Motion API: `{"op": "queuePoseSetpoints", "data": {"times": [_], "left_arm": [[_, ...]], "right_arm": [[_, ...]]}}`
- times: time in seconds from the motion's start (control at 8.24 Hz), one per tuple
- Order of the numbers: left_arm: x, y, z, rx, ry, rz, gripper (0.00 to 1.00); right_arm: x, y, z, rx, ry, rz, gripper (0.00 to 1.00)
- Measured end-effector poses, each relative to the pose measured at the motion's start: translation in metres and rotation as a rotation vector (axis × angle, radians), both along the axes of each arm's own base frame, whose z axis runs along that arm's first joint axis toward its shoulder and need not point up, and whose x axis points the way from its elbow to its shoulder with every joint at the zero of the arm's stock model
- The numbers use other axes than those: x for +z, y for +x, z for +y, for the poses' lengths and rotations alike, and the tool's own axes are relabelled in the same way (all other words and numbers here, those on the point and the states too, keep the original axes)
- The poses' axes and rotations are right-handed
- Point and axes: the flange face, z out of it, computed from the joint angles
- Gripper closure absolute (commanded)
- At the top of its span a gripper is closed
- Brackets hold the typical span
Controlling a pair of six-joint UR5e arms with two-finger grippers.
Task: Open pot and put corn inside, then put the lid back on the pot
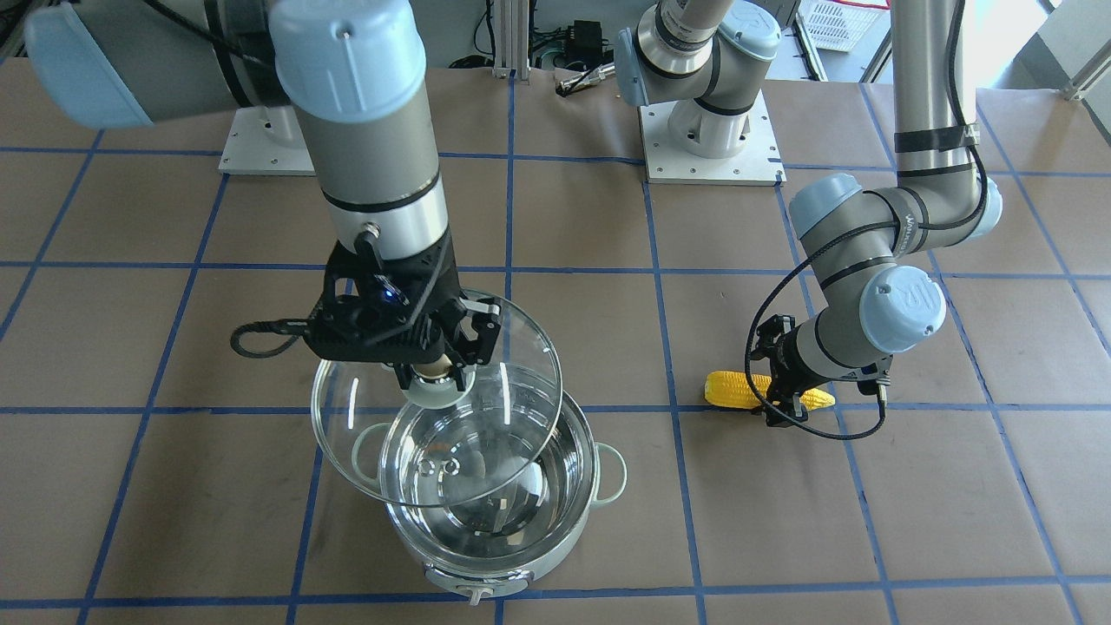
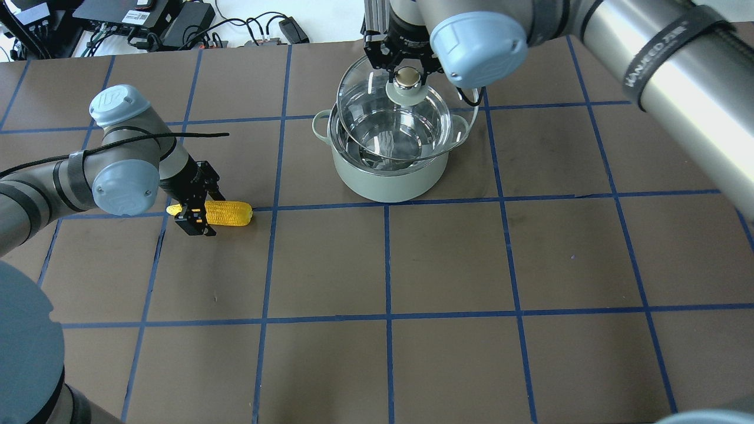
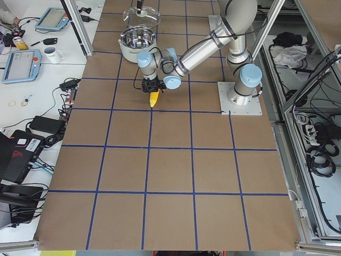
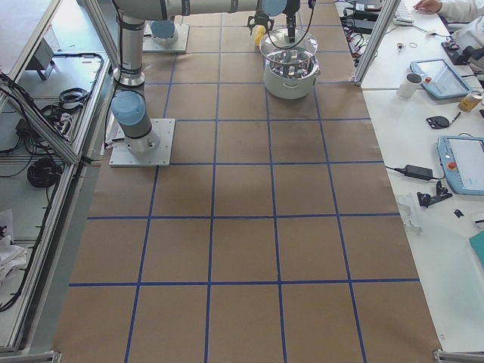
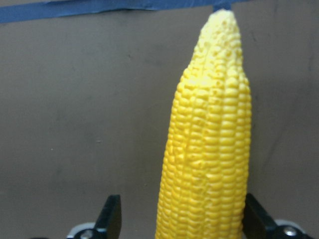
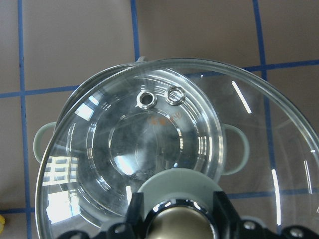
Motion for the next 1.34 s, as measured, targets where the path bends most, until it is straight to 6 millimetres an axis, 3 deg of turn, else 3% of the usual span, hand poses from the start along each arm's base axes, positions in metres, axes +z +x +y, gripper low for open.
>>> {"op": "queuePoseSetpoints", "data": {"times": [0.12,0.24,0.61,0.85,1.09,1.34], "left_arm": [[0.001,0.0,0.0,-0.004,-0.003,-0.001,0.66],[0.004,0.0,0.0,-0.007,-0.007,-0.001,0.85],[0.021,0.0,0.0,-0.031,-0.034,-0.004,1.0],[0.036,-0.001,0.003,-0.027,-0.044,-0.009,1.0],[0.057,-0.004,0.012,0.035,-0.023,-0.022,1.0],[0.083,-0.028,0.011,0.138,-0.033,-0.047,1.0]], "right_arm": [[0.023,-0.028,0.016,0.004,0.026,0.004,0.75],[0.038,-0.055,0.038,0.023,0.052,0.013,0.75],[0.06,-0.132,0.092,0.037,0.113,0.032,0.76],[0.061,-0.149,0.106,0.062,0.155,0.039,0.76],[0.064,-0.152,0.111,0.074,0.159,0.04,0.76],[0.065,-0.152,0.111,0.08,0.157,0.038,0.76]]}}
